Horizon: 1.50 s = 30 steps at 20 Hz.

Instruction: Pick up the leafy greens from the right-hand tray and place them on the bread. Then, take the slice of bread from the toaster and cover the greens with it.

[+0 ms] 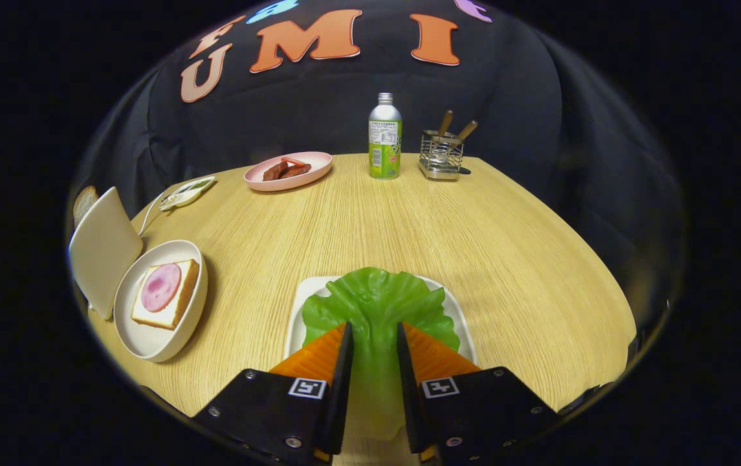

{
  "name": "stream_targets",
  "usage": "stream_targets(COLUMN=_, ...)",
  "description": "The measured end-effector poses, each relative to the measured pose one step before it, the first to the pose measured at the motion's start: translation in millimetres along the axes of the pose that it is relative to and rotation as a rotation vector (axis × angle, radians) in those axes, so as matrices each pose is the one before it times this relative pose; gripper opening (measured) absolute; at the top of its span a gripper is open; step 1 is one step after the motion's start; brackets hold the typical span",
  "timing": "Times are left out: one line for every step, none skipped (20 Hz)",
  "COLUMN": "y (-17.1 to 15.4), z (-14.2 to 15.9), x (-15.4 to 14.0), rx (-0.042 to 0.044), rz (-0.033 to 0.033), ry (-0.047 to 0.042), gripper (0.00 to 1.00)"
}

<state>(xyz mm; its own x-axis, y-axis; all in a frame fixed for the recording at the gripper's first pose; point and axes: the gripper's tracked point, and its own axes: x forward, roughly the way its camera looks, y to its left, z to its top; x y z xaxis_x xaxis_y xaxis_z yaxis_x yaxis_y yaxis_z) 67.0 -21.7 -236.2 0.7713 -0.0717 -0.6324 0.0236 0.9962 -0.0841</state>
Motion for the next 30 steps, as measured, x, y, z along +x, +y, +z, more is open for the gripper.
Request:
stream_targets(y=-1.27, z=1.03, x=-1.02, rx=0.00344, rz=-0.00510, ry=-0.00659, gripper=0.37)
stream_targets(y=-0.54, z=-0.35, x=1.63, rx=0.00519, rz=-0.00529, ry=-0.00387, gripper=0.30)
stream_targets(y=-1.83, z=1.02, x=1.25, rx=0.00705, rz=-0.00720, ry=-0.00539, gripper=0.26)
stream_targets(y=-0.99, z=0.42, x=-0.01, rx=0.01414, rz=0.00252, ry=-0.00653, gripper=0.16)
stream_targets(y=0.72, z=0.89, x=0.04, rx=0.01554, rz=0.00434, ry=-0.00381, gripper=0.09)
stream_targets(y=0.26, z=-0.51, x=-1.61, rx=0.00943, rz=0.00344, ry=0.00025, gripper=0.03)
stream_targets(y=0.60, z=1.44, x=-0.51, rx=0.01405, rz=0.00210, ry=0.00263, gripper=0.01)
stream_targets(y=1.57, z=3.49, x=-2.07, rx=0.01871, rz=0.00872, ry=-0.00576, gripper=0.01)
stream_targets(y=1.13, z=4.59, x=-2.73, rx=0.00779, rz=-0.00008, ry=-0.01126, gripper=0.01)
stream_targets(y=0.11, z=4.79, x=-3.58, rx=-0.01362, rz=-0.00742, ry=-0.01813, gripper=0.01)
stream_targets(y=-0.32, z=7.25, x=-3.25, rx=-0.02935, rz=-0.01200, ry=-0.01732, gripper=0.01)
stream_targets(y=1.12, z=2.82, x=-3.37, rx=-0.02504, rz=-0.00469, ry=-0.01333, gripper=0.01)
stream_targets(y=3.05, z=5.48, x=-3.40, rx=-0.01341, rz=0.00172, ry=-0.01304, gripper=0.01)
stream_targets(y=2.66, z=5.18, x=-3.77, rx=-0.00464, rz=0.00641, ry=-0.00896, gripper=0.01)
stream_targets(y=3.91, z=4.50, x=-2.86, rx=0.00235, rz=0.00737, ry=-0.00931, gripper=0.01)
stream_targets(y=3.78, z=3.16, x=-2.39, rx=0.00006, rz=0.00719, ry=-0.00491, gripper=0.01)
stream_targets(y=3.21, z=3.23, x=-2.18, rx=-0.00192, rz=0.00530, ry=-0.00617, gripper=0.01)
stream_targets(y=4.20, z=1.27, x=-2.30, rx=-0.00214, rz=0.00643, ry=-0.00226, gripper=0.01)
stream_targets(y=4.50, z=2.46, x=-1.75, rx=-0.00299, rz=0.00850, ry=-0.00323, gripper=0.01)
stream_targets(y=4.99, z=3.40, x=-1.55, rx=-0.00210, rz=0.00697, ry=-0.00632, gripper=0.01)
stream_targets(y=5.30, z=2.19, x=-1.82, rx=-0.00532, rz=0.00820, ry=-0.00354, gripper=0.01)
stream_targets(y=5.30, z=1.70, x=-2.23, rx=-0.00664, rz=0.00553, ry=-0.00282, gripper=0.01)
stream_targets(y=5.83, z=2.50, x=-0.21, rx=-0.00517, rz=0.00639, ry=-0.00397, gripper=0.01)
stream_targets(y=6.74, z=2.98, x=-2.05, rx=-0.00344, rz=0.00781, ry=-0.00394, gripper=0.00)
stream_targets(y=6.75, z=2.45, x=-0.79, rx=-0.00335, rz=0.00789, ry=-0.00272, gripper=0.01)
stream_targets(y=7.12, z=1.82, x=-0.17, rx=-0.00393, rz=0.00864, ry=-0.00446, gripper=0.01)
stream_targets(y=6.23, z=2.75, x=-0.92, rx=-0.00690, rz=0.00624, ry=-0.00252, gripper=0.01)
stream_targets(y=6.60, z=2.43, x=-0.24, rx=-0.00512, rz=0.00679, ry=-0.00437, gripper=0.01)
stream_targets(y=6.04, z=2.57, x=-0.76, rx=-0.00183, rz=0.00853, ry=-0.00377, gripper=0.01)
stream_targets(y=7.55, z=1.44, x=-0.76, rx=-0.00129, rz=0.00901, ry=-0.00163, gripper=0.01)
